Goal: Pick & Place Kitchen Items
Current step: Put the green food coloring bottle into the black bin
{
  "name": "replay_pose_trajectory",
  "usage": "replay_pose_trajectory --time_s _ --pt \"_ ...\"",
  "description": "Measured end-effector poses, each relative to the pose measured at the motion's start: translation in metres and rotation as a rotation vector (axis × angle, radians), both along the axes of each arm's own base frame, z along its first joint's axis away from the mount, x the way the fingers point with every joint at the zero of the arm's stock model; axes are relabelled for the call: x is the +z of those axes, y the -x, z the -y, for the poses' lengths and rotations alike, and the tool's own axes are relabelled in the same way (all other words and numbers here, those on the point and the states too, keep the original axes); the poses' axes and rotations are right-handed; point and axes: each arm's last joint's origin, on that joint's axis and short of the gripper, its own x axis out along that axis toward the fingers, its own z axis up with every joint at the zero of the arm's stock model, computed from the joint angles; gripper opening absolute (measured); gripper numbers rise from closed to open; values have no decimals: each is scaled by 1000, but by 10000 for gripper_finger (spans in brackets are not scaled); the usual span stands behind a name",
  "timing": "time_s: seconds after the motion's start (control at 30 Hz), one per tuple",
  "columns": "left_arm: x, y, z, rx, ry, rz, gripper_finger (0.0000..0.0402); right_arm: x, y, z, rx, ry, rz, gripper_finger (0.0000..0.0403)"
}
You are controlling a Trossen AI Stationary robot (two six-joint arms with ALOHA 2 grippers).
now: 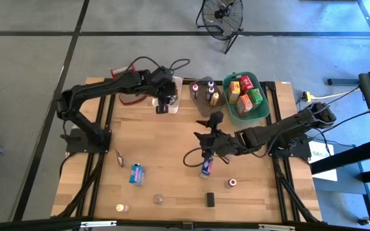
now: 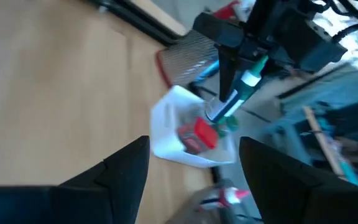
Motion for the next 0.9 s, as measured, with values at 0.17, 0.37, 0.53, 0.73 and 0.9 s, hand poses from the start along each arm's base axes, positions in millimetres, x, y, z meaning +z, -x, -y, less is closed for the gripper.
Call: replay_pose_trajectory --time_s 0.17,0.37,0.53,0.73,0.9 --pt "17 -24 -9 -27 -27 58 145 4 9 -19 -85 120 47 250" --pt "-2 -75 -36 -97 12 20 144 14 24 -46 -219 277 130 250" --pt "-19 -104 -59 -85 87 -18 144 14 38 -65 -232 337 138 250" --pt "-38 -123 -79 -86 139 -5 144 9 50 -71 -287 390 159 250" --pt "-52 -131 -82 -119 125 -16 144 2 57 -70 -275 404 146 250"
